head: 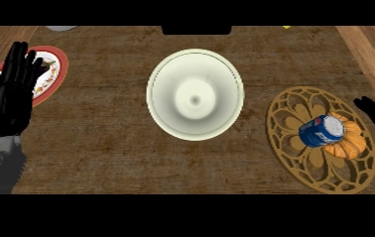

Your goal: Pick the can from the placemat and place it in the bowl

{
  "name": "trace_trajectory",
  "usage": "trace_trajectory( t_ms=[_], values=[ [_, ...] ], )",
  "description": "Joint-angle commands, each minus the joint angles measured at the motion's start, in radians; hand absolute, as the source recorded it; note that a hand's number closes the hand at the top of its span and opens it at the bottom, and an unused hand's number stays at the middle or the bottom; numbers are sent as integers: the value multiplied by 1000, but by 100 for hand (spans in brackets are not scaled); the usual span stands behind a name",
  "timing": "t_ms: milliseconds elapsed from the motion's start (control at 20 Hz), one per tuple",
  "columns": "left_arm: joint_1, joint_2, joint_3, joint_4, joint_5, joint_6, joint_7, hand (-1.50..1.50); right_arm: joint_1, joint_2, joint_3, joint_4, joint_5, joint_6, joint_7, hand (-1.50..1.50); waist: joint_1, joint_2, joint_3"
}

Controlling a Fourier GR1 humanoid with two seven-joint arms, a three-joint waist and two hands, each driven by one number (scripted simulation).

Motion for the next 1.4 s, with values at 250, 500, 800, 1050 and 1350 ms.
trace_trajectory(
  t_ms=[250, 500, 800, 1050, 1350],
  values=[
    [-54, -24, 7, 6, -30, -20, 39, 0, -71, -48, -74, 80, -155, 136, 111, -150, 12, 3, 2],
    [-24, -8, 68, 11, -28, -64, 25, 0, -27, -1, -86, 127, -103, 164, 28, -150, 9, 3, 3],
    [-20, -45, 64, -8, -72, -54, 41, 0, -18, 99, -17, 270, 79, 133, -103, -150, 10, 3, 3],
    [-39, -89, 87, 91, -91, -86, -48, 0, 14, 154, -29, 329, 179, 119, -184, -150, 7, 3, 3],
    [-38, -116, 79, 38, -138, -86, -10, 0, -53, 201, -61, 400, 218, 158, -243, -150, 9, 3, 3]
  ],
)
